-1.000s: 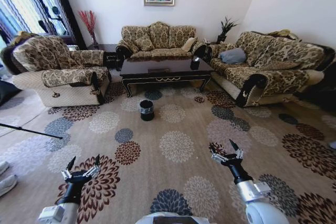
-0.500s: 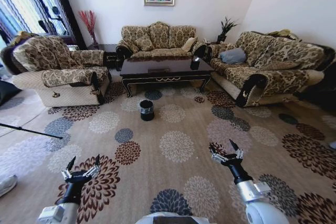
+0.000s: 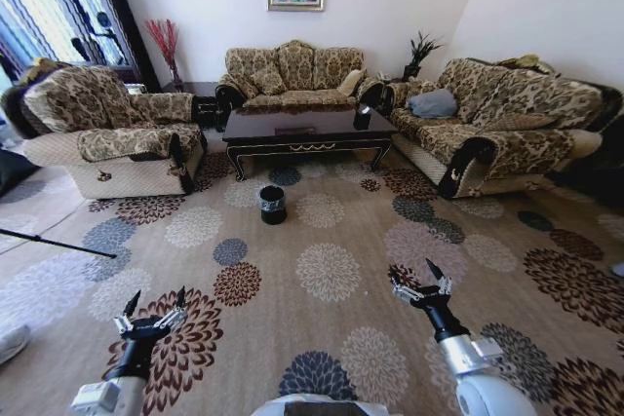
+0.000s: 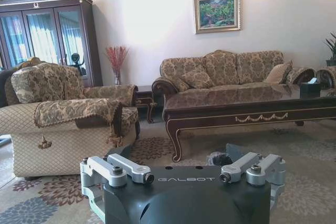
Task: Move to the front of the table and pick up the trash from the floor, then place it into the trash bin.
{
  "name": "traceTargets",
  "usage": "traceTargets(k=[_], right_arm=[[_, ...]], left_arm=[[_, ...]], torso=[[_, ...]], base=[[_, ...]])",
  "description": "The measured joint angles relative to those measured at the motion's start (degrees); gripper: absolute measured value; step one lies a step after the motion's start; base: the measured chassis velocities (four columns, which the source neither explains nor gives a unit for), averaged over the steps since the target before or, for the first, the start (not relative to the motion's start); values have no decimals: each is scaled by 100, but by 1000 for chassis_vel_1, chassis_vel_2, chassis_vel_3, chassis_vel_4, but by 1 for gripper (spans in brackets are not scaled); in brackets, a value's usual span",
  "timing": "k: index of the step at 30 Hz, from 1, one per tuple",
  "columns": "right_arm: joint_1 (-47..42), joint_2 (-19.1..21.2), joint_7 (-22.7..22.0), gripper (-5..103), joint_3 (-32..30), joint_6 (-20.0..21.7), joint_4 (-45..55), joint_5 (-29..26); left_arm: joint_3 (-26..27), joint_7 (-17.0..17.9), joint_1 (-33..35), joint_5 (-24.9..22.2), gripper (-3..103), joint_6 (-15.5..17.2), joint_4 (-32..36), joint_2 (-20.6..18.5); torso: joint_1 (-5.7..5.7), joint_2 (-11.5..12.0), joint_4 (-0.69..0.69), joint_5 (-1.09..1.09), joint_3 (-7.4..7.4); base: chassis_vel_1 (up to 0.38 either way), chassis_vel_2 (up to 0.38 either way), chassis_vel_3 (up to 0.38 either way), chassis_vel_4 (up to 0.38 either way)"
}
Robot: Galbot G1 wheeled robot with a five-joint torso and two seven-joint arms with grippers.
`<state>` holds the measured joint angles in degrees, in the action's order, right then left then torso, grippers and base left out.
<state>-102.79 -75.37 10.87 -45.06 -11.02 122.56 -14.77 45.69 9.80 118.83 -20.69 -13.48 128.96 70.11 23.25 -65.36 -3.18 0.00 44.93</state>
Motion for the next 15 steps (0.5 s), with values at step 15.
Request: traceTargets(k=[15], right_arm=[[0,0,0,100,0,0,0,0]], left_arm=[[0,0,0,0,100,0,0,0]], torso=[[0,0,0,0,0]], base=[[0,0,0,0]])
